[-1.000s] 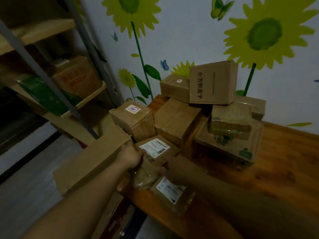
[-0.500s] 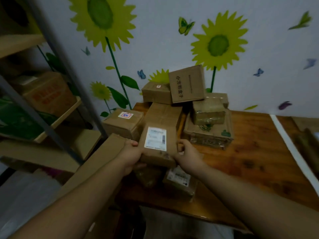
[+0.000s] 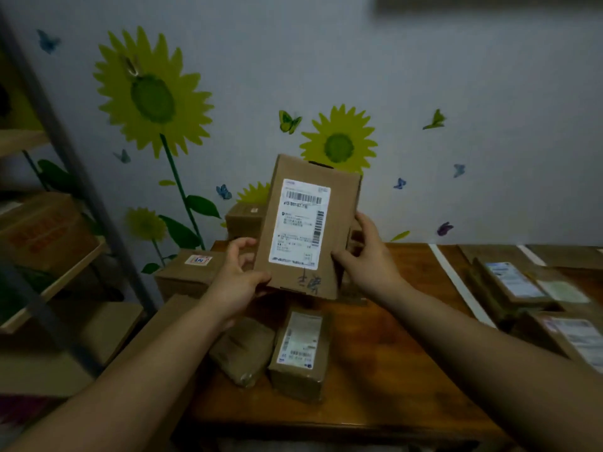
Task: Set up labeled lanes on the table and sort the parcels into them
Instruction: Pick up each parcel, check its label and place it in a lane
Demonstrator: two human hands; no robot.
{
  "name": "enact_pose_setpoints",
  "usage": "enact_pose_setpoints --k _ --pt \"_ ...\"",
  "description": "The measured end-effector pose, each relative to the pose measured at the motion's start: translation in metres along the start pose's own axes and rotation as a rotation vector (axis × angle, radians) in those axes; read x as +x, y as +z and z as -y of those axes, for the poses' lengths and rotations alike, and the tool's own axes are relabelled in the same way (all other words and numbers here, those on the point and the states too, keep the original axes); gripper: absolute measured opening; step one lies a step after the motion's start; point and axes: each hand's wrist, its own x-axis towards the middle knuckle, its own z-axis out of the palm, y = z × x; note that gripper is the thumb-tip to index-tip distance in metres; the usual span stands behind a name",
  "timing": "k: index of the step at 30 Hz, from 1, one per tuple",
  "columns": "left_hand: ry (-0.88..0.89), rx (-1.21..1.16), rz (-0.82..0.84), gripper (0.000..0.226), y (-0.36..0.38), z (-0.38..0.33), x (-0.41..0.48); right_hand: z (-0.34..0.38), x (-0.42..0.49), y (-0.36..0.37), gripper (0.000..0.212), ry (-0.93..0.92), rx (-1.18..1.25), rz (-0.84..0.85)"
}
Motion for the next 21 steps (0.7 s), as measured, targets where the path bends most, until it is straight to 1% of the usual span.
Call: enact_pose_setpoints --k 3,5,7,10,11,13,14,15,17,19,21 --pt "0.049 0.043 0.063 0.052 0.023 -0.018 -0.006 0.012 0.015 -0.042 0.088 -0.009 0.097 -0.099" --pt "0.075 0.094 0.085 0.047 0.043 -0.03 -0.01 0.016 0.016 -0.072 0.09 0.0 0.142 -0.127" --pt "0.095 0.098 0.077 0.041 0.064 -0.038 -0.014 0.015 0.013 -0.101 0.083 0.023 0.197 -0.132" --pt "0.088 0.007 -0.005 0.035 0.099 -0.043 -0.017 0.003 0.004 -0.139 0.061 0.081 0.318 -0.158" --pt "0.065 -0.05 -0.026 0.039 0.111 -0.042 -0.019 -0.003 0.001 -0.151 0.056 0.106 0.363 -0.171" --pt "-0.005 -0.146 -0.023 0.056 0.139 -0.036 -0.023 -0.017 -0.002 -0.172 0.051 0.169 0.468 -0.212" --pt "-0.041 -0.145 0.009 0.06 0.154 -0.032 -0.027 -0.025 -0.004 -0.182 0.05 0.207 0.512 -0.235" --pt "-0.063 -0.114 0.046 0.059 0.169 -0.029 -0.032 -0.033 -0.007 -0.191 0.048 0.239 0.536 -0.248" --pt "-0.052 -0.051 0.055 0.05 0.197 -0.024 -0.039 -0.052 -0.014 -0.21 0.045 0.269 0.502 -0.26" --pt "0.002 -0.048 -0.008 0.037 0.218 -0.022 -0.04 -0.068 -0.023 -0.231 0.043 0.274 0.38 -0.278" --pt "0.051 -0.051 -0.022 0.027 0.236 -0.022 -0.04 -0.082 -0.031 -0.25 0.046 0.26 0.297 -0.285"
